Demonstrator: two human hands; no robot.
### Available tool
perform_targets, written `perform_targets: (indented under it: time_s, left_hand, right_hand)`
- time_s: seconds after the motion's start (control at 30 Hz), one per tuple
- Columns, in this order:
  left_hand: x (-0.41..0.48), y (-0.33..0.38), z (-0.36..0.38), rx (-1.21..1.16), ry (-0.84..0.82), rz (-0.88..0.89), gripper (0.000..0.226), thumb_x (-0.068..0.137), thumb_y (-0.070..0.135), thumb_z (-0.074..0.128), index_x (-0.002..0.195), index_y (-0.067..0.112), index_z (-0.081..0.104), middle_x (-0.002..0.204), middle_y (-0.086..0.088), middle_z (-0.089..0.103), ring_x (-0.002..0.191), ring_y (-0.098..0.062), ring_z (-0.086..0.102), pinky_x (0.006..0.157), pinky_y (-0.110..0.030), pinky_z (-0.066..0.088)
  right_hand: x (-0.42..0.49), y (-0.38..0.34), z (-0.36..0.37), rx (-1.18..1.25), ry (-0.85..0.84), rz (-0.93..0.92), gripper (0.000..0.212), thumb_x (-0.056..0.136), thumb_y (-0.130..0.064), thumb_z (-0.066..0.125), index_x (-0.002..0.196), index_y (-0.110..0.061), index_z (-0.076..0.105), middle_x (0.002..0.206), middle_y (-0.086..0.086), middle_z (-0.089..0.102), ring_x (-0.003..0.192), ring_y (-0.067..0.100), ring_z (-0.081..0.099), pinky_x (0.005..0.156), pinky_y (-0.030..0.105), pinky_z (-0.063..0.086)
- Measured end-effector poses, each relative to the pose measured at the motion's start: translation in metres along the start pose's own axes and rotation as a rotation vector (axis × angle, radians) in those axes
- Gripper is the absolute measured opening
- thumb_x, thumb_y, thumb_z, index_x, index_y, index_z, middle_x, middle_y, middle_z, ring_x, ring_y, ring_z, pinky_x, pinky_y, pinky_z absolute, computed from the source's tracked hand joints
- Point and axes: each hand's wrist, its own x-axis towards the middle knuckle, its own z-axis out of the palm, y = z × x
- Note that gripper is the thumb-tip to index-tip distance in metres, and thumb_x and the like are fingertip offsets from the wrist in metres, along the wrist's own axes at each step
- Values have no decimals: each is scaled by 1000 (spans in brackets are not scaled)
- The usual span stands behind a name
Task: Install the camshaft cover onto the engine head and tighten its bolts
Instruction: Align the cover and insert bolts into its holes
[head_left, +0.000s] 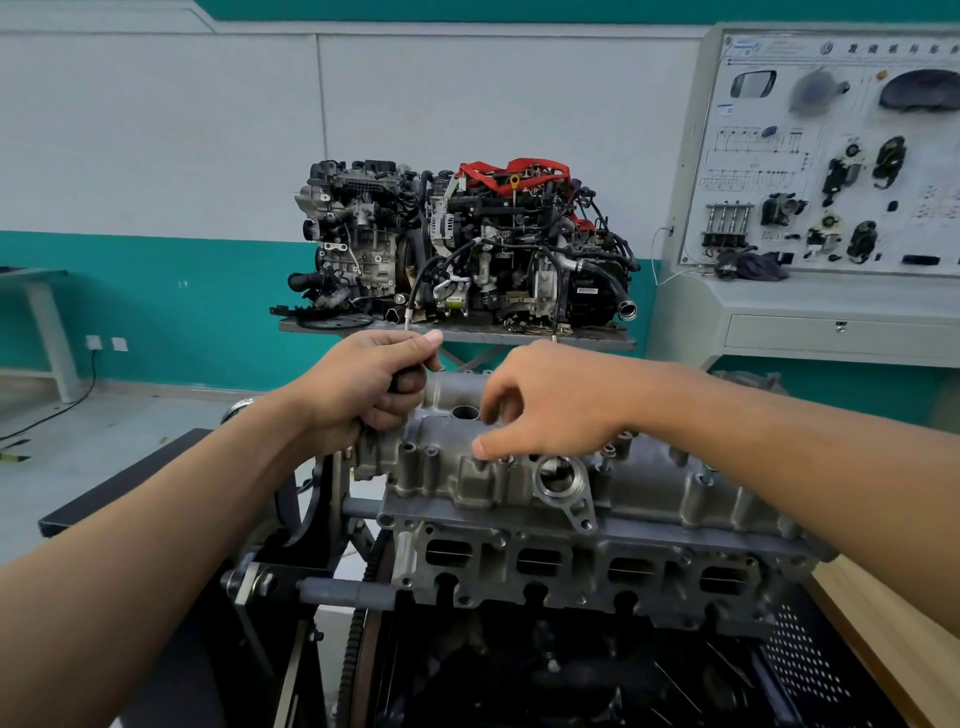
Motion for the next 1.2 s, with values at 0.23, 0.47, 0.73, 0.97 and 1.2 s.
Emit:
perform_targets:
  time_s: [0.23,0.47,0.73,0.97,1.2]
  left_hand:
    - [-9,7,-28,586,401,8,38,93,45,65,79,11,67,44,10,37,34,-6,27,33,-16,23]
    - [-16,-12,-28,1131,314,-195,72,88,75,43,61,10,59,65,-6,58,61,-18,54,57,-28,38]
    - [-21,-26,-19,902,446,-166,65,95,60,49,49,21,27,31,8,27,29,-8,26,49,-31,21]
    - [-26,-27,-22,825,465,-171,68,91,61,56,44,22,26,34,9,25,28,-11,23,46,-28,18]
    - [-26,-35,-17,664,537,-133,61,89,58,62,49,23,32,42,6,30,34,-12,25,48,-27,21]
  right_hand:
    - [4,0,15,-147,53,93,22,76,-24,62,82,-7,75,81,14,74,77,31,71,67,45,62]
    - [5,-2,22,-181,85,96,25,76,-29,66,89,-8,73,90,14,71,81,29,69,66,42,61]
    - [-9,2,29,93,239,118,12,76,-32,71,82,-22,71,74,-14,60,67,4,59,62,28,53]
    - [-16,1,23,146,218,154,20,82,-33,67,88,-17,76,76,-7,71,74,7,67,73,34,60]
    - [-9,-8,19,34,138,165,16,81,-22,64,83,-15,79,85,5,76,80,23,71,74,41,61]
